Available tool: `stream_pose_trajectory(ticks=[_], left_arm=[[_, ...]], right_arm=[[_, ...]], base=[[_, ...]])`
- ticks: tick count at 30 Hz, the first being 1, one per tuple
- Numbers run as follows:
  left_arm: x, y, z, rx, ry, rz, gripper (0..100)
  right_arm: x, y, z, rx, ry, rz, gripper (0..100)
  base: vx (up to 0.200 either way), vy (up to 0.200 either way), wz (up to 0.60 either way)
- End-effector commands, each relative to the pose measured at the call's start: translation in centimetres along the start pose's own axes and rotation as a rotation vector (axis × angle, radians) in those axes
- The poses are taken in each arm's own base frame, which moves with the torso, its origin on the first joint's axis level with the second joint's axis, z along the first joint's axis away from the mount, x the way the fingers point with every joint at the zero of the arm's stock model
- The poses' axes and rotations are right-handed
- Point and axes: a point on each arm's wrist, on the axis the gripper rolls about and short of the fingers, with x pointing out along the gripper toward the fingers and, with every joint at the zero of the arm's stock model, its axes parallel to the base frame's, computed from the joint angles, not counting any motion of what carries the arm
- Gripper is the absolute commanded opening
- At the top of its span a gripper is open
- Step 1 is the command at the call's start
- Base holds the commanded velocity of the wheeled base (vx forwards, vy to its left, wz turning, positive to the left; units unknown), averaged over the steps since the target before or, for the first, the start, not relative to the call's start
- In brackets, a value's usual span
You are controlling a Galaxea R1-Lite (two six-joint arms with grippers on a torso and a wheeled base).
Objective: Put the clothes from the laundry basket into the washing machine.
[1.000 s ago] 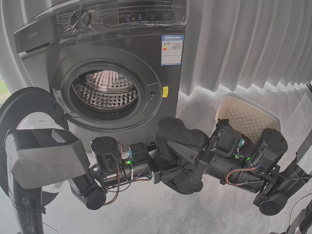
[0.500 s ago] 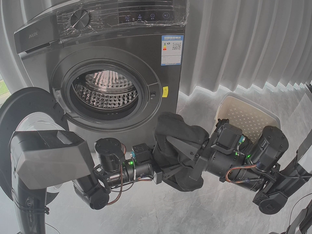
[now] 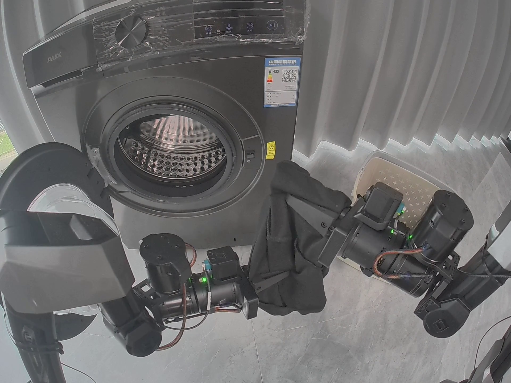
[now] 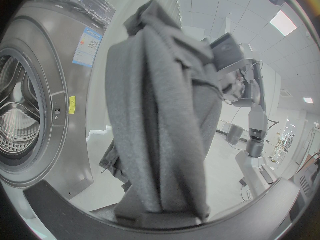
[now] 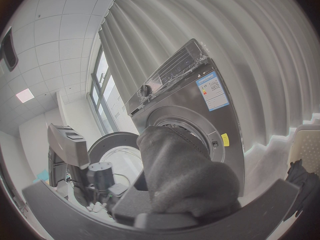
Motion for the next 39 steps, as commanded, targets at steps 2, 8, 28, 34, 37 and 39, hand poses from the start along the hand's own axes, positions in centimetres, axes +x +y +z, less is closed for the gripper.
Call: stream_pose_trajectory(ticks=[2,8,28,34,37,39], left_arm=[[-1.9,-2.2,2.4,0.017,-0.029,-0.034,0],[-3.3,-3.3,3.2,0.021,-0.032,-0.046,0],[-5.0,-3.7,4.0,0.028,-0.040,-0.056,0],[-4.9,-3.7,3.9,0.027,-0.039,-0.055,0],[-4.9,-3.6,4.0,0.029,-0.042,-0.053,0],[-5.0,-3.4,4.0,0.027,-0.041,-0.041,0]], right_arm=[[0.4,-1.0,0.1,-0.007,-0.017,-0.038,0],[0.4,-1.4,-0.2,-0.007,-0.009,-0.052,0],[0.3,-2.3,-3.6,0.014,0.099,-0.114,0],[0.3,-2.1,-3.6,0.016,0.101,-0.107,100],[0.6,-2.0,-3.3,0.016,0.084,-0.106,100],[0.5,-2.0,-3.2,0.016,0.082,-0.107,100]], base=[[0.000,0.000,0.00],[0.000,0.000,0.00],[0.000,0.000,0.00],[0.000,0.000,0.00],[0.000,0.000,0.00],[0.000,0.000,0.00]])
